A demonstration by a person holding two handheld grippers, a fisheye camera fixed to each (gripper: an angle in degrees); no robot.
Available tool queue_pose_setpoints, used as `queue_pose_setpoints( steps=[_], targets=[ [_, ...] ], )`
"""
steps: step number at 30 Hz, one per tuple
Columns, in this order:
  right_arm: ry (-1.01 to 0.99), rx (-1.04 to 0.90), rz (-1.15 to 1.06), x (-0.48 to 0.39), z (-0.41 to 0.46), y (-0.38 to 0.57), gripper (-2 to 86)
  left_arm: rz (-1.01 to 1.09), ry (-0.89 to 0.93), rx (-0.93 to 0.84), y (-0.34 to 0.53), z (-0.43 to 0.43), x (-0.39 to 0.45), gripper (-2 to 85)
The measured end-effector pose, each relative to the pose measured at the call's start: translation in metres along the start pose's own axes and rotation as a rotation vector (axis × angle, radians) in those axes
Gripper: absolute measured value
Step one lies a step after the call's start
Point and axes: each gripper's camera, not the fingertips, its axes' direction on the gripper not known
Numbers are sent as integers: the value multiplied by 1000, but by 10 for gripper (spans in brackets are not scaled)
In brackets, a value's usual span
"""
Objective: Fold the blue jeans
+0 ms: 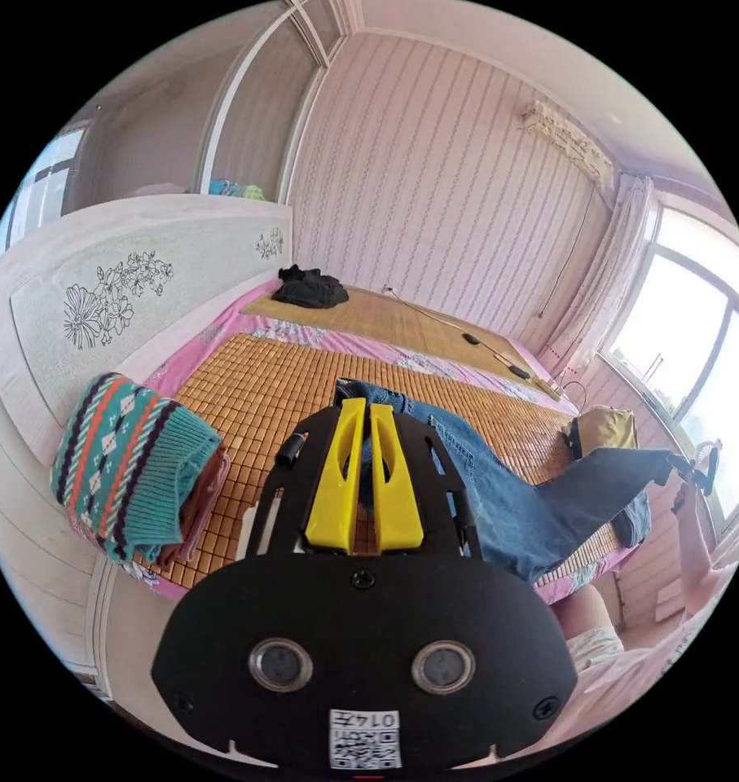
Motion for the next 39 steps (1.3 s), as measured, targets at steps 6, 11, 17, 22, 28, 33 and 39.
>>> queue_pose_setpoints(
  steps=[6,11,17,22,28,33,39],
  targets=[
    [113,-287,165,79,68,105,44,-111,-10,2,99,-2,-117,-9],
    [148,-508,374,111,104,164,5,-436,-85,-297,228,44,-210,-8],
    [196,-436,-20,44,121,75,38,-451,5,-271,243,30,-242,45],
    [28,-345,-490,-103,179,9,64,-528,2,-301,254,54,-270,122],
    [-402,-396,-913,-330,280,2,78,-547,-3,-428,280,109,-292,110],
    [-454,-718,-935,-432,366,33,8,-529,22,-391,287,108,-302,30],
    [-365,-664,-898,-477,401,16,-3,-268,-124,-198,235,72,-271,5]
  ],
)
